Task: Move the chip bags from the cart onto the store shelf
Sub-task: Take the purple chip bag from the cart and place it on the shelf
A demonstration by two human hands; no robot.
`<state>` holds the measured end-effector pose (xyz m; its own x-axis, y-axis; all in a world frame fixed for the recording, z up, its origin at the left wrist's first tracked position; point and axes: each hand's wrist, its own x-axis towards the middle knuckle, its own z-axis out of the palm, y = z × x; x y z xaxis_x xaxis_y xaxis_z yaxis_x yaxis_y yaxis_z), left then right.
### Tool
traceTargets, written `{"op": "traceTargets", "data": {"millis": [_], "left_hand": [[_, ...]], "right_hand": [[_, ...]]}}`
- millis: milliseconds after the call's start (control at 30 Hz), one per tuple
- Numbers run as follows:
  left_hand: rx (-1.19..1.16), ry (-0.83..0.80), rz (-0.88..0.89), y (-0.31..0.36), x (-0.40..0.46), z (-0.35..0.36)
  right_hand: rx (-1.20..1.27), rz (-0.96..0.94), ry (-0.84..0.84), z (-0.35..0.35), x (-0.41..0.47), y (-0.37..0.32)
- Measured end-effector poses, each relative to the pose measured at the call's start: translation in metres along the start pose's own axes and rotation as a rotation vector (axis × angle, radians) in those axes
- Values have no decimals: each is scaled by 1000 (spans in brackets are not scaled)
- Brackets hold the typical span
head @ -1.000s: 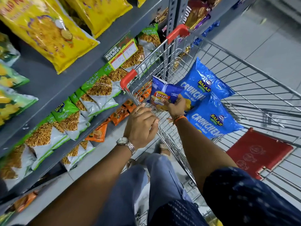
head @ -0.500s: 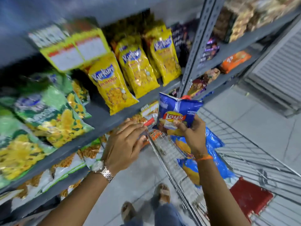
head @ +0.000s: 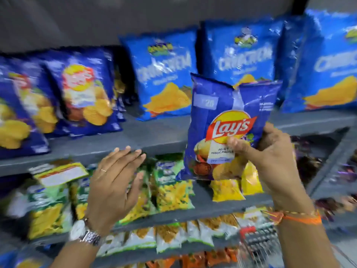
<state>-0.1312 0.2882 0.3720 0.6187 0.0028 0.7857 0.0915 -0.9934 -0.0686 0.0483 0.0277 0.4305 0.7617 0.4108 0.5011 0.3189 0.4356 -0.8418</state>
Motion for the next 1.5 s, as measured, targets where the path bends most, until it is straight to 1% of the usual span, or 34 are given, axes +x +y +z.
{"op": "traceTargets", "data": {"millis": [133, 200, 267, 400, 533, 667, 833, 933, 1133, 1233, 1300, 1433, 1500], "left_hand": [[137, -14, -124, -53, -25, -32], [154, -27, -180, -72, -34, -40], [172, -74, -213, -86, -41, -43], [209, -160, -172, -98, -51, -38], [207, -153, -108, -108, -50, -33], [171, -139, -94, -115, -51, -30], [137, -111, -75, -120, -53, -29], [85, -62, -68, -121, -50, -29], [33, 1, -70, -117, -49, -28], [-82, 101, -48, -104, -51, -20], [-162, 125, 0, -88, -49, -10], [-347, 68, 64, -35, -38, 22], [-448, -14, 119, 2, -38, 45]], "right_hand": [[39, -34, -131, 82, 40, 12], [15, -46, -152, 123, 56, 25], [-31, -69, -155, 164, 70, 39], [-76, -54, -140, 224, 91, 59], [-115, -34, -152, 257, 105, 66], [-139, -7, -146, 277, 104, 72], [-170, 22, -117, 280, 99, 76], [-187, 7, -90, 272, 99, 75], [-226, 23, -141, 260, 100, 64], [-181, 4, -54, 236, 100, 55], [-186, -21, 17, 214, 96, 51], [-202, -79, 132, 163, 76, 49], [-238, -70, 186, 128, 60, 50]]}}
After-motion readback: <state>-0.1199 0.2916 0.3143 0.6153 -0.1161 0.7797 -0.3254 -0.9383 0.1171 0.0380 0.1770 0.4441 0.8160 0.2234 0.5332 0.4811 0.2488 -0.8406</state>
